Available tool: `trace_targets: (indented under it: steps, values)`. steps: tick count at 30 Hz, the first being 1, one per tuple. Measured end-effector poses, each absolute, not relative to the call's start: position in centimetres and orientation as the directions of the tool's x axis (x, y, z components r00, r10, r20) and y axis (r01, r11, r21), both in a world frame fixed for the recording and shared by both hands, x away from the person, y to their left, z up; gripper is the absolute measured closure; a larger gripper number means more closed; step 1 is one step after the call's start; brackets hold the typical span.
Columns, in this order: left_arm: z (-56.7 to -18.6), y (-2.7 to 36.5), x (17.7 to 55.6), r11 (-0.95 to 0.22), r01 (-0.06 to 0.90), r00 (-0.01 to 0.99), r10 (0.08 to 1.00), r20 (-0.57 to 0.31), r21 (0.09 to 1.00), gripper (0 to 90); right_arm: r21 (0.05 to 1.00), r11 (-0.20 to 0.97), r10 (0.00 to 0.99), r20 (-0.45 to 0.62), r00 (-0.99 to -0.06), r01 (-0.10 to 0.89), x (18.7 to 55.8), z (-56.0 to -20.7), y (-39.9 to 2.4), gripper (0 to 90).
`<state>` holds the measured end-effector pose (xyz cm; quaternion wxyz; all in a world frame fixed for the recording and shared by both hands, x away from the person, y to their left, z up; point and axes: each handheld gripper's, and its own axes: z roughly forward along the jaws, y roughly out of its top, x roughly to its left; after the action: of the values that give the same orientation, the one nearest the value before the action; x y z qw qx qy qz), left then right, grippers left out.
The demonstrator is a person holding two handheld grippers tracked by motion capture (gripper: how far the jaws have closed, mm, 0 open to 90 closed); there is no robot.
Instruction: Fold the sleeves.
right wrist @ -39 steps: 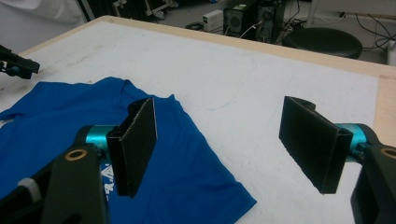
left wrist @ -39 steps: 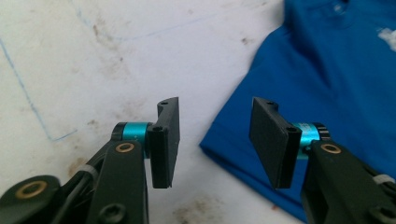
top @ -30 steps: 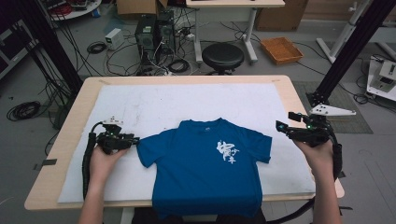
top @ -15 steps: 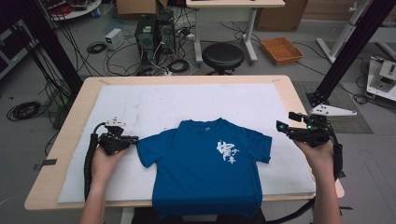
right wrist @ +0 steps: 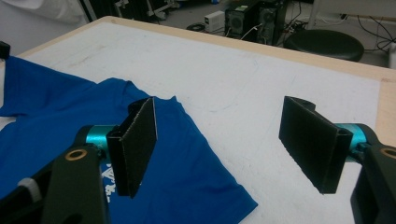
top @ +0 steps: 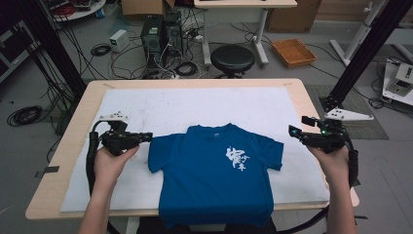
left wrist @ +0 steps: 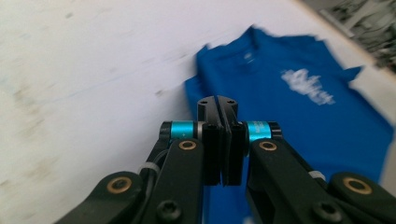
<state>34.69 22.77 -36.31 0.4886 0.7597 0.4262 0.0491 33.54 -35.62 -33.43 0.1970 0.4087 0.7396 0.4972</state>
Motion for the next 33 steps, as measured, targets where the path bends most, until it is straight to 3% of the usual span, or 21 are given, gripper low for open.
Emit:
trace_targets:
  steps: [9,17,27,33]
  values:
    - [-35.2,17.4,34.8,-0.169,0.601,0.682,0.618,-0.391,0.781,88.5,0.899,0.164,0.804,0.117,-0.583,0.406,33.2,-33.3,-36.1,27.5]
    - [-37.3,12.2,35.9,-0.2,0.609,0.706,0.578,-0.41,0.767,88.5,0.898,0.162,0.807,0.118,-0.578,0.409,33.1,-33.3,-36.1,27.5]
    - [-40.1,8.8,36.7,-0.271,0.608,0.736,0.546,-0.401,0.746,87.9,0.895,0.166,0.807,0.117,-0.579,0.413,33.3,-33.6,-36.1,27.5]
    - [-40.3,9.5,36.8,-0.23,0.583,0.723,0.584,-0.37,0.779,62.3,0.892,0.16,0.811,0.125,-0.571,0.422,33.5,-33.9,-36.3,27.5]
